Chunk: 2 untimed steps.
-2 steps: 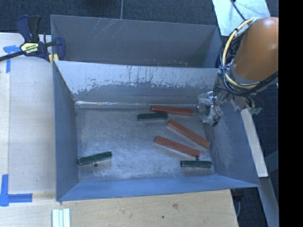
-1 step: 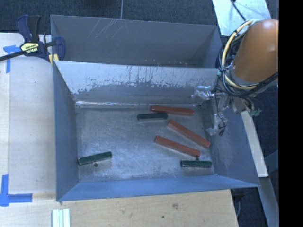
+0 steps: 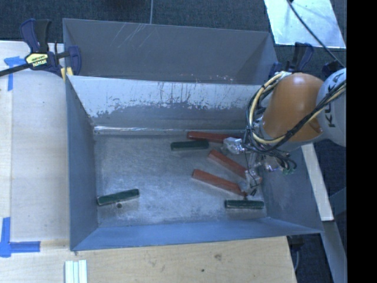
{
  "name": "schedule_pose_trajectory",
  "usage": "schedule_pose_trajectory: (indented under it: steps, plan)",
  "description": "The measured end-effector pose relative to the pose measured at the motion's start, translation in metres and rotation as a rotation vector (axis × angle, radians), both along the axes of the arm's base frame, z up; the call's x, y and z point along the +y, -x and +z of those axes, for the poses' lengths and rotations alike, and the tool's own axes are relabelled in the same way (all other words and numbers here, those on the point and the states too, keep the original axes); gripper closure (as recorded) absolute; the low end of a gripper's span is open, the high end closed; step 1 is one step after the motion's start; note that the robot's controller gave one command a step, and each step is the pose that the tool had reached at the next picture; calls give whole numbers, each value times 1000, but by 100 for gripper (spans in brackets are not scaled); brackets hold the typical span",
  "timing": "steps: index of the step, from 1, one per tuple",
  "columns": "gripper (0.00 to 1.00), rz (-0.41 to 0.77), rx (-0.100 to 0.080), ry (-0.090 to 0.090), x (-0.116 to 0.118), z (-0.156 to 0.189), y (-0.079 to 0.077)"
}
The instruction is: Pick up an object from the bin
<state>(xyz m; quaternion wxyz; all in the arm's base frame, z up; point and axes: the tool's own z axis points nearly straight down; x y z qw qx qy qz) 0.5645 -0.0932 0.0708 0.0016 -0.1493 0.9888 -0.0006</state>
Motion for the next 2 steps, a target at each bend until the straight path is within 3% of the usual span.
schedule_pose_trajectory:
  steps: [1,2]
  plan:
    - [100,-1,-4,2,-1,2,-1]
    - [0,0,1,-1,0,0,0]
